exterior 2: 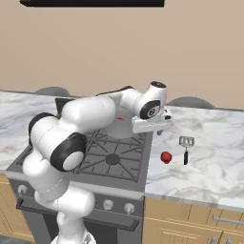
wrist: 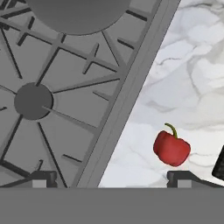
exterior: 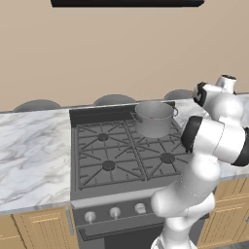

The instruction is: Put the onion and bell pepper in the pot. Retrieve the spatula and lightly stir the vegetables in the pot.

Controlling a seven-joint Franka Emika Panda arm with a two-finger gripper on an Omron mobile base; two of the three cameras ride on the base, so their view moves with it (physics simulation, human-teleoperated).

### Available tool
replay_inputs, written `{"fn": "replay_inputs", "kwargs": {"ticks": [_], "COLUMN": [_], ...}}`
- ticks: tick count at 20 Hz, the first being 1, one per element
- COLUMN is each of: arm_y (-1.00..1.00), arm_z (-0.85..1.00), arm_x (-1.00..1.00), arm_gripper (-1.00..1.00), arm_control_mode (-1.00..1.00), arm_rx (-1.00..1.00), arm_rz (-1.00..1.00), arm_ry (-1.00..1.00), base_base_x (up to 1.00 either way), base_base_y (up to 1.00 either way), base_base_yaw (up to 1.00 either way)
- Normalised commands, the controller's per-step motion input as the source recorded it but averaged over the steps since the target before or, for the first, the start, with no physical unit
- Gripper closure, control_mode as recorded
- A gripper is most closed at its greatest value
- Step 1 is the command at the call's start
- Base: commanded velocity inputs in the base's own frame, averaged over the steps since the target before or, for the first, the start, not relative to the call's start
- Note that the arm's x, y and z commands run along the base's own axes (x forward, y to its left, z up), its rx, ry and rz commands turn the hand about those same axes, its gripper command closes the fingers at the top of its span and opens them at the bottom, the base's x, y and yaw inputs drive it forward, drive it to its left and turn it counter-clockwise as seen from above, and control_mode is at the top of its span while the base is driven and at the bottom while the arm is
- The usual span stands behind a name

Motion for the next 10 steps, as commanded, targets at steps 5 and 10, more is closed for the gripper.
{"fn": "replay_inputs", "kwargs": {"ticks": [5, 10], "arm_y": [-0.33, -0.33], "arm_z": [-0.28, -0.23], "arm_x": [-0.02, 0.0], "arm_gripper": [-1.0, -1.0], "arm_control_mode": [-1.0, -1.0], "arm_rx": [-0.03, 0.0], "arm_rz": [0.11, 0.01], "arm_ry": [0.11, 0.13], "base_base_x": [0.0, 0.0], "base_base_y": [0.0, 0.0], "base_base_yaw": [0.0, 0.0]}}
